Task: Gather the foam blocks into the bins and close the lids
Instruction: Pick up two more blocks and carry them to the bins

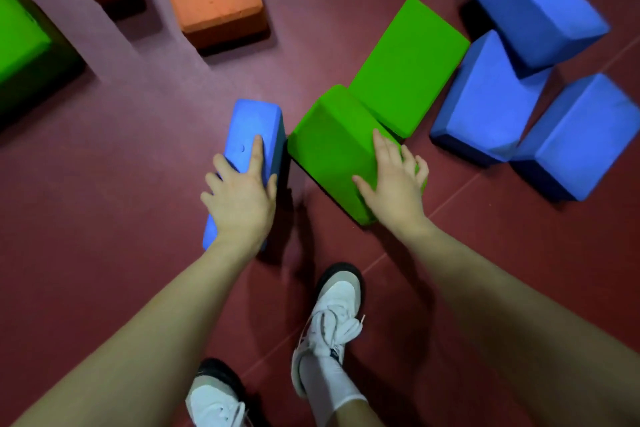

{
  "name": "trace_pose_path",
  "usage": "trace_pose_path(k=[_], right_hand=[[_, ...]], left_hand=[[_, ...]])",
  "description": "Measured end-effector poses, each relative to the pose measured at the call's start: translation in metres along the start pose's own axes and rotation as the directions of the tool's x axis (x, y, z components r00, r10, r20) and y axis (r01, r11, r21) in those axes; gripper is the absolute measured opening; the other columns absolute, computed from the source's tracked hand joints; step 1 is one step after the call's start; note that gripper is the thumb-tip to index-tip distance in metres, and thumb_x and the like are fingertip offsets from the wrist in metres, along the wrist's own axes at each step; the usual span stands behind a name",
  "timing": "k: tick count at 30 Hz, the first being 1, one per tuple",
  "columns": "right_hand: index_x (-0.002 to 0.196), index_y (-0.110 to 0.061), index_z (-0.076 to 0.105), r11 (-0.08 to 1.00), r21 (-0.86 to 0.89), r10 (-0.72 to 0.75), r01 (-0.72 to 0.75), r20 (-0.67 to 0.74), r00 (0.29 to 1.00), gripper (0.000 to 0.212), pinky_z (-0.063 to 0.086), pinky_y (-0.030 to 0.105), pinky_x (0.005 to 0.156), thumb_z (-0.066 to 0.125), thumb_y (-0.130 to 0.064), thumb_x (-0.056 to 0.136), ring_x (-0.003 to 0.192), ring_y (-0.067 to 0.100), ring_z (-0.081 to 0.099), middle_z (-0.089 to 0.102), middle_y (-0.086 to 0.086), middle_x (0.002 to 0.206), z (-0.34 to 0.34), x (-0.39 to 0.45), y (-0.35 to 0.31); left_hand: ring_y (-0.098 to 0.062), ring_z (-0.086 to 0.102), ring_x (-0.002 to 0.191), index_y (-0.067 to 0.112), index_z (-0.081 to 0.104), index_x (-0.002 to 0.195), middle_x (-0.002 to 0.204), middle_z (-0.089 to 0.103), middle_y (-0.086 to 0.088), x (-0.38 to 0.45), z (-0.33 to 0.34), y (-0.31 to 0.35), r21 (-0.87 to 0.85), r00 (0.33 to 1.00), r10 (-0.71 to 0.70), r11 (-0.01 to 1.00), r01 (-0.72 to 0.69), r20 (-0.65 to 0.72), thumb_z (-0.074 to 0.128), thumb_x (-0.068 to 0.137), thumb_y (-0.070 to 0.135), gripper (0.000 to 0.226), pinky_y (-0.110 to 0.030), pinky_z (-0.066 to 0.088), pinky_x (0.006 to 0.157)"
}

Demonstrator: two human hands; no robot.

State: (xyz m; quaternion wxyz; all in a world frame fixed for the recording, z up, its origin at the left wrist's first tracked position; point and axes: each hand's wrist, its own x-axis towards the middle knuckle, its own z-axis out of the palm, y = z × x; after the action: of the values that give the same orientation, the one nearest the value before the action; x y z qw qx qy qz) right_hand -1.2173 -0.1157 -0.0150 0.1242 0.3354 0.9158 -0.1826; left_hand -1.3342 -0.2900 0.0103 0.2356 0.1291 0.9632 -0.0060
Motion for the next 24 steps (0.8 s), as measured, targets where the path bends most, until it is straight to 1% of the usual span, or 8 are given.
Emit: trace_pose_path(k=[2,4,7,9,11,14,18,24], right_hand=[[0.149,-0.018,0.032,0.997,-0.010,-0.080,0.080,-0.047,0.996,0.079,0.025,0.052,0.104,0.071,-0.034,0.082,0.129,0.041,0.038,0.043,0.012,0.142,0.007,-0.012,-0.003],[0.147,-0.025,0.038,0.994,-0.039,-0.102,0.100,-0.052,0.993,0.075,0.026,0.058,0.104,0.074,-0.033,0.081,0.132,0.046,0.033,0.040,0.016,0.143,0.013,-0.018,-0.003],[0.150,-0.042,0.019,0.991,-0.066,-0.111,0.119,0.113,0.987,0.077,0.013,0.060,0.112,0.064,-0.041,0.087,0.145,0.042,0.006,0.006,0.005,0.161,0.014,-0.023,-0.006],[0.150,-0.044,0.010,0.974,-0.124,-0.170,0.190,0.158,0.973,0.082,0.026,0.057,0.109,0.062,-0.043,0.088,0.144,0.039,0.015,-0.001,-0.001,0.162,0.012,-0.026,-0.008],[0.150,-0.041,0.019,0.959,-0.168,-0.207,0.228,0.133,0.969,0.081,0.039,0.050,0.096,0.067,-0.042,0.084,0.132,0.040,0.035,0.010,-0.001,0.162,0.008,-0.031,-0.013],[0.140,-0.032,0.047,0.954,-0.162,-0.252,0.254,0.035,0.967,0.066,0.043,0.046,0.080,0.070,-0.042,0.079,0.109,0.044,0.053,0.037,0.004,0.152,-0.002,-0.041,-0.031],[0.134,-0.030,0.054,0.954,-0.148,-0.270,0.260,-0.050,0.962,0.059,0.044,0.045,0.074,0.059,-0.045,0.078,0.100,0.043,0.057,0.046,0.004,0.146,-0.039,-0.065,-0.069],[0.131,-0.030,0.058,0.950,-0.149,-0.293,0.273,-0.135,0.947,0.058,0.043,0.042,0.074,0.063,-0.044,0.075,0.096,0.040,0.059,0.048,0.003,0.145,-0.135,-0.114,-0.161]], left_hand=[[-0.039,0.043,0.108,0.037,0.016,0.151,0.143,0.027,-0.024,-0.006,0.001,-0.004,0.002,1.000,-0.004,1.000,0.004,-0.014,0.046,0.096,0.045,0.063,-0.047,0.039,0.087],[-0.040,0.042,0.110,0.036,0.016,0.151,0.150,0.021,-0.023,-0.009,0.001,-0.008,0.002,1.000,0.008,1.000,-0.008,-0.011,0.044,0.097,0.044,0.062,-0.048,0.039,0.087],[-0.041,0.040,0.113,0.037,0.015,0.151,0.158,0.009,-0.016,-0.011,0.003,-0.014,0.028,0.999,0.035,0.999,-0.034,-0.006,0.041,0.098,0.044,0.059,-0.049,0.038,0.089],[-0.040,0.041,0.112,0.037,0.015,0.151,0.160,0.005,-0.011,-0.012,0.002,-0.018,0.028,0.999,0.047,0.999,-0.046,-0.010,0.040,0.098,0.044,0.059,-0.048,0.037,0.089],[-0.040,0.042,0.109,0.037,0.017,0.151,0.160,0.004,-0.008,-0.017,-0.002,-0.025,0.032,0.998,0.059,0.998,-0.058,-0.015,0.040,0.098,0.044,0.058,-0.047,0.037,0.088],[-0.038,0.042,0.108,0.038,0.018,0.150,0.161,0.004,-0.005,-0.028,-0.017,-0.035,0.043,0.997,0.072,0.997,-0.071,-0.021,0.038,0.099,0.045,0.056,-0.044,0.036,0.087],[-0.037,0.041,0.109,0.037,0.017,0.150,0.160,0.004,-0.005,-0.054,-0.060,-0.053,0.027,0.997,0.067,0.997,-0.066,-0.037,0.036,0.099,0.045,0.055,-0.044,0.036,0.087],[-0.037,0.042,0.110,0.036,0.017,0.150,0.160,0.007,-0.002,-0.107,-0.177,-0.097,0.002,0.994,0.053,0.999,-0.053,-0.100,0.034,0.100,0.046,0.055,-0.043,0.037,0.088]])
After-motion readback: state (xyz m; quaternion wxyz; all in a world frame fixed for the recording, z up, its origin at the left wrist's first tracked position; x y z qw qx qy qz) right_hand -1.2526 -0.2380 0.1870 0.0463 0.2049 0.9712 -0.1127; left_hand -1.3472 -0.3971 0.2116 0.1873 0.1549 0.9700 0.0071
